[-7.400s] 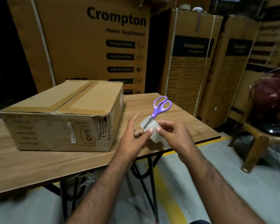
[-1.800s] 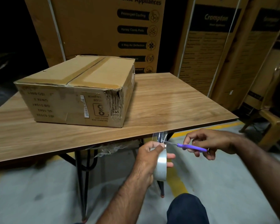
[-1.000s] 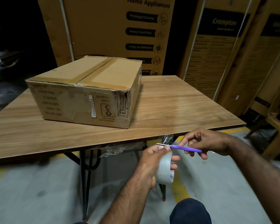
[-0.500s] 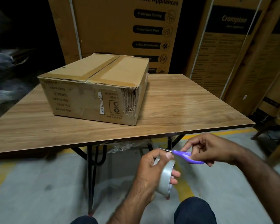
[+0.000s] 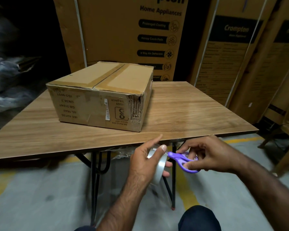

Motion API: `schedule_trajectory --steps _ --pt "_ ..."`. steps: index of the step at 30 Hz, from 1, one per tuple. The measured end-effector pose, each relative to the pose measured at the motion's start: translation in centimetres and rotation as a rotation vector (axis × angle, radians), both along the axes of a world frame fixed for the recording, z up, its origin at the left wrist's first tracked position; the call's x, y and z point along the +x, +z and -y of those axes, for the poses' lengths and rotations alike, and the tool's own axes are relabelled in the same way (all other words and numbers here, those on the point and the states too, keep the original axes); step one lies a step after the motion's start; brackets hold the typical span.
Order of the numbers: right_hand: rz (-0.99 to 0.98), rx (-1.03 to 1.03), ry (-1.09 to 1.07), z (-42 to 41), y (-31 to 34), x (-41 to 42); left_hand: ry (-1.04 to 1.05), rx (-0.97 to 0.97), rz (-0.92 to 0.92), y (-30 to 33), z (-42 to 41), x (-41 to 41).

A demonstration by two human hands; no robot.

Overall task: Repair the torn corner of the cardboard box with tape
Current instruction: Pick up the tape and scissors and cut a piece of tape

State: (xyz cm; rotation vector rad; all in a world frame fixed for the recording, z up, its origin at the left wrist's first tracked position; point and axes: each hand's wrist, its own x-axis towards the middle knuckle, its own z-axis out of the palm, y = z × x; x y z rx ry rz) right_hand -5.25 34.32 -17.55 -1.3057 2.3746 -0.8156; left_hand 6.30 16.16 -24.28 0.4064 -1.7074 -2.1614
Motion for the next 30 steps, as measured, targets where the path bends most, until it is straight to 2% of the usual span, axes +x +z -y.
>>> schedule_trajectory --steps 4,8,10,12,14,16,19,22,26,30 --pt "-0.155 0.058 0.039 0.1 0.3 0.5 0.068 -0.034 0.032 0.1 0.4 -0.4" --pt "-0.058 0.064 0.039 -0.6 1.7 1.1 0.108 0.021 0.058 0.8 0.3 -1.4" --pt "0.044 -0.124 -0.032 -1.4 2.7 1.6 0.083 0.136 0.035 1.5 0.1 -1.8" --pt "0.122 -0.491 -0.227 -1.7 3.0 2.4 0.113 0.187 0.013 2.1 0.1 -2.1" --pt "0.008 -0.726 -0.428 -1.0 2.3 3.4 0.167 0.202 -0.015 2.8 0.0 -2.4" --pt "-0.057 -0.724 -0.486 0.7 0.9 5.1 0.214 0.248 -0.057 3.4 -0.3 -2.9" --pt "0.08 -0.618 -0.452 3.1 -0.7 7.5 0.265 0.308 -0.112 4.2 -1.0 -3.8" --pt "0.055 -0.564 -0.445 4.5 -1.7 7.7 0.321 0.336 -0.086 3.9 -1.4 -4.9" --pt "-0.062 -0.504 -0.446 5.0 -1.5 6.9 0.234 0.439 -0.03 4.0 -1.1 -5.2" --pt "-0.197 -0.428 -0.448 4.8 0.0 6.3 0.136 0.39 0.023 4.7 -0.6 -5.9"
